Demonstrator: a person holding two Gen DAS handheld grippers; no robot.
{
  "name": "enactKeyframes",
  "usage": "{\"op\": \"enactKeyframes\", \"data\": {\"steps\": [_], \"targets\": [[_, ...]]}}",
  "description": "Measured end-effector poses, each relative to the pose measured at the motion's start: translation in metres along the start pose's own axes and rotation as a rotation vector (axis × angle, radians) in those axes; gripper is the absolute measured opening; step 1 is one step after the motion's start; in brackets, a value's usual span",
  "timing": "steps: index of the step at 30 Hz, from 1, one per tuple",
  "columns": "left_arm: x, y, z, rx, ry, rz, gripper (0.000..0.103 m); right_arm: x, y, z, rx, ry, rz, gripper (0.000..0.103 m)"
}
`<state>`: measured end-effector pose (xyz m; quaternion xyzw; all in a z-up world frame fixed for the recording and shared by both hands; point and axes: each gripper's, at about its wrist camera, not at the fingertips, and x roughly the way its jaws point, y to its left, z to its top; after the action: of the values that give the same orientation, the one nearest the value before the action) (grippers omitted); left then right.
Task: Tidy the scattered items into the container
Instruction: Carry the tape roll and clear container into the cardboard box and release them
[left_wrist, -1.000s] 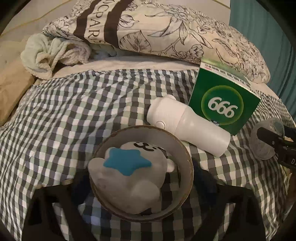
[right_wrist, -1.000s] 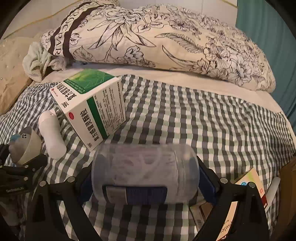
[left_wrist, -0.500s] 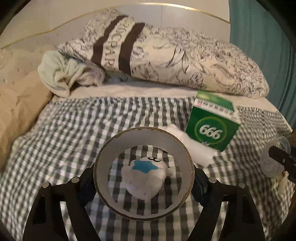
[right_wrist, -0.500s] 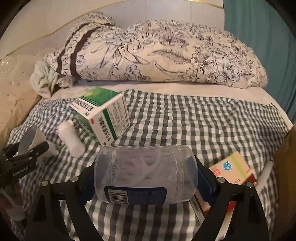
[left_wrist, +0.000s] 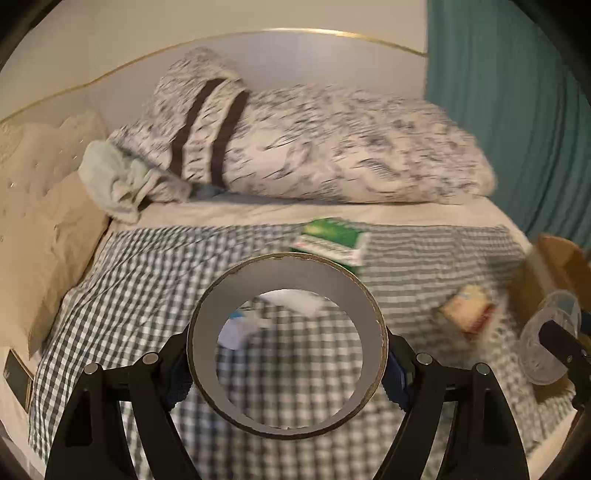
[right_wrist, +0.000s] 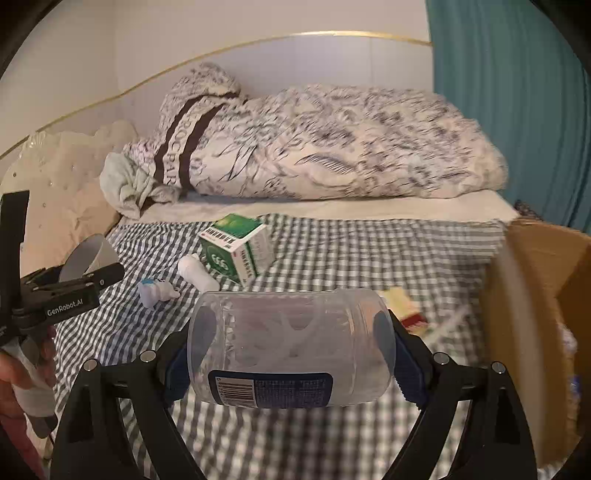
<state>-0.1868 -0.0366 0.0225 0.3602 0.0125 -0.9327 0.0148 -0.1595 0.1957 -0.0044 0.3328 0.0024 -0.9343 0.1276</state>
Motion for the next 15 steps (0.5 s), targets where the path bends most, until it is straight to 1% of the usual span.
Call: {"op": "enactKeyframes", "data": {"steps": [3,5,8,11,15], "targets": [[-0.026,-0.033,0.004,0.023,-0.023,-0.063,0.083,-0.036,-0.022,-0.001,0.036,-0.026,-0.008,0.089],[-0.040,-0.060,0.008,0.034,-0.028,-0.122,0.083,-0.058,-0.037,-0.001,0.064,-0.044,-0.007,0.089],[-0.056,-0.107,0.012,0.088,-0.040,-0.177,0.083,-0.090,-0.063,-0.003,0.090,-0.068,-0.041,0.089],[-0.063,-0.150,0.013,0.133,-0.039,-0.219,0.083,-0.115,-0.094,-0.006,0.111,-0.086,-0.090,0.089],[-0.064,-0.220,0.011,0.205,-0.026,-0.291,0.083,-0.139,-0.148,-0.008,0.188,-0.092,-0.136,0.089]]}}
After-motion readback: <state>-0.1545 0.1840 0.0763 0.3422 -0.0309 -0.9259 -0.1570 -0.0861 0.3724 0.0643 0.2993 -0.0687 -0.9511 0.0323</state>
